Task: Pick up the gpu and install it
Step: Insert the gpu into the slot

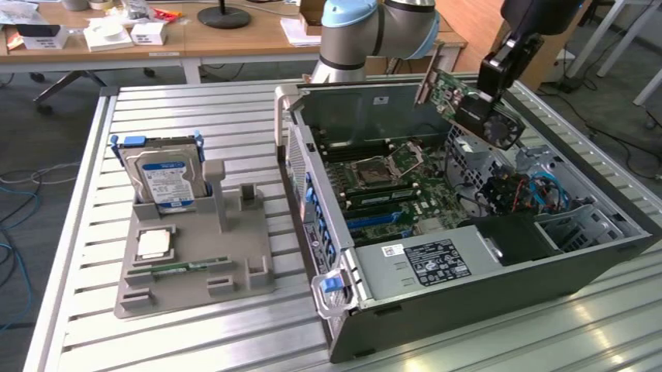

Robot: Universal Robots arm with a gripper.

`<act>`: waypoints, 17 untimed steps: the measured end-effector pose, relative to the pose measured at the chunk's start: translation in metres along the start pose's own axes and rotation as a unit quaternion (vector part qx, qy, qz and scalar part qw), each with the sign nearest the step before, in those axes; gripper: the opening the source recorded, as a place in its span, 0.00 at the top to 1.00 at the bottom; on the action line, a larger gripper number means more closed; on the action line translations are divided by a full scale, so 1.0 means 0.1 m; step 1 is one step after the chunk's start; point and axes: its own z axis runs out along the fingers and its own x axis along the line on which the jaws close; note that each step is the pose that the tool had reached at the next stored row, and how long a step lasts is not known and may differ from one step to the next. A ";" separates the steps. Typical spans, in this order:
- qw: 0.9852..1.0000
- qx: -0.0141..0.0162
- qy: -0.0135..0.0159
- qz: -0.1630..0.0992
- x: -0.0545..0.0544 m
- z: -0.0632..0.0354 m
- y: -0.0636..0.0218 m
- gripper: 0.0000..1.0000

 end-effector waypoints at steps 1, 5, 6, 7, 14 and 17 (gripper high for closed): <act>1.000 0.000 0.000 -0.009 0.00 0.000 0.000 0.74; 0.999 -0.001 0.002 -0.046 0.00 0.001 0.000 0.74; 0.998 -0.001 0.002 -0.055 0.00 0.001 0.000 0.74; 0.998 -0.001 0.002 -0.064 0.00 0.001 0.000 0.74; 0.992 -0.002 0.004 -0.127 0.00 0.002 0.000 0.74; 0.988 -0.003 0.005 -0.155 0.00 0.002 0.000 0.74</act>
